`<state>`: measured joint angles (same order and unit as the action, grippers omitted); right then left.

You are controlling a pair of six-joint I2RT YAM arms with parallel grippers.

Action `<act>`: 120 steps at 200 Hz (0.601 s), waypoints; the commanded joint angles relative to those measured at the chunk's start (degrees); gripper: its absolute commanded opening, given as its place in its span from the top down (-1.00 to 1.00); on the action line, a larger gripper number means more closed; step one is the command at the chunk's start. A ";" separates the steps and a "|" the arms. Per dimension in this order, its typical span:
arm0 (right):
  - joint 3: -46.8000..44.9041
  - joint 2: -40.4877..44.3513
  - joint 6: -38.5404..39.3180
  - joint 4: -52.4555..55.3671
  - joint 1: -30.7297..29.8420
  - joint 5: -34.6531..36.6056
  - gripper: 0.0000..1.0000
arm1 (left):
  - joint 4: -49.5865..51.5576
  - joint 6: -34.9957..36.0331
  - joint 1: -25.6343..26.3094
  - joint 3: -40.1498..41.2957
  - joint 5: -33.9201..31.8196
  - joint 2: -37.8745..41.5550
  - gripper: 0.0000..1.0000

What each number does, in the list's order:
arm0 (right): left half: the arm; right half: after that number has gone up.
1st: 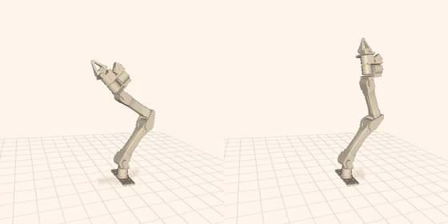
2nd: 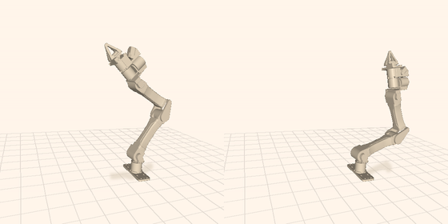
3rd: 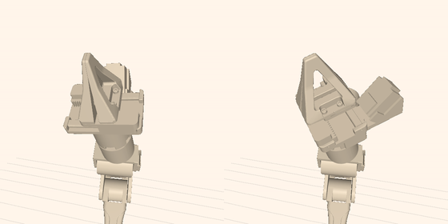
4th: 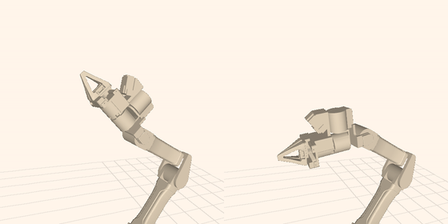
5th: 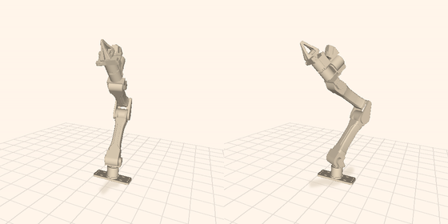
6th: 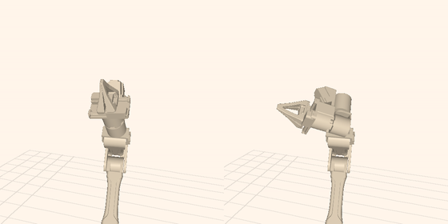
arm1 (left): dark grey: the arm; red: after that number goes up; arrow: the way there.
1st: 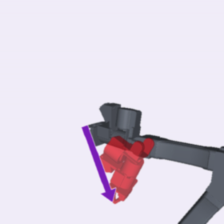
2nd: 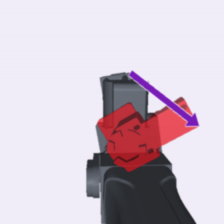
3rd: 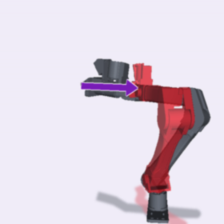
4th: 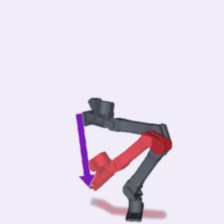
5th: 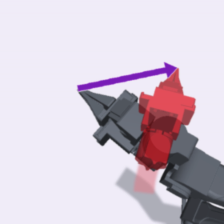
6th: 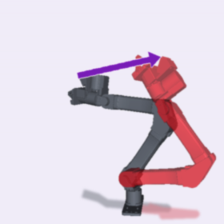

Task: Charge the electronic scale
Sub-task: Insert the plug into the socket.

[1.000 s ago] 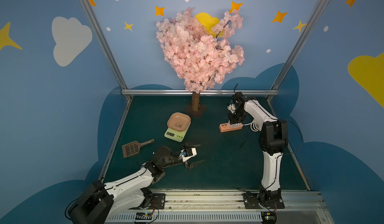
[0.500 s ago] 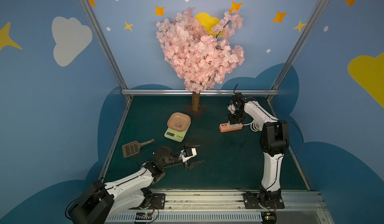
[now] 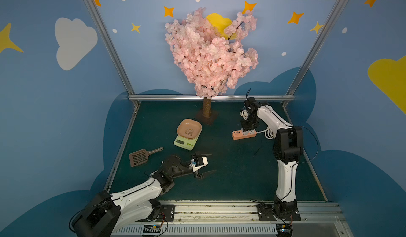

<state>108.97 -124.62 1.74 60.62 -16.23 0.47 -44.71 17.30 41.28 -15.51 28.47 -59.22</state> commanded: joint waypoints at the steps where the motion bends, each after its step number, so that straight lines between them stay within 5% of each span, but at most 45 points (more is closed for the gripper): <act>1: -2.03 -5.35 -0.02 3.15 -0.58 -3.01 0.96 | -1.26 -0.78 -0.06 0.39 -0.07 0.29 -0.58; 120: -1.54 -5.10 -2.58 -0.21 -1.08 -2.69 0.98 | -1.15 -0.27 -0.06 0.21 0.04 0.37 -0.58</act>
<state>110.91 -125.80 0.64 61.80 -16.23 0.43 -44.71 17.32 41.28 -15.51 28.49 -59.27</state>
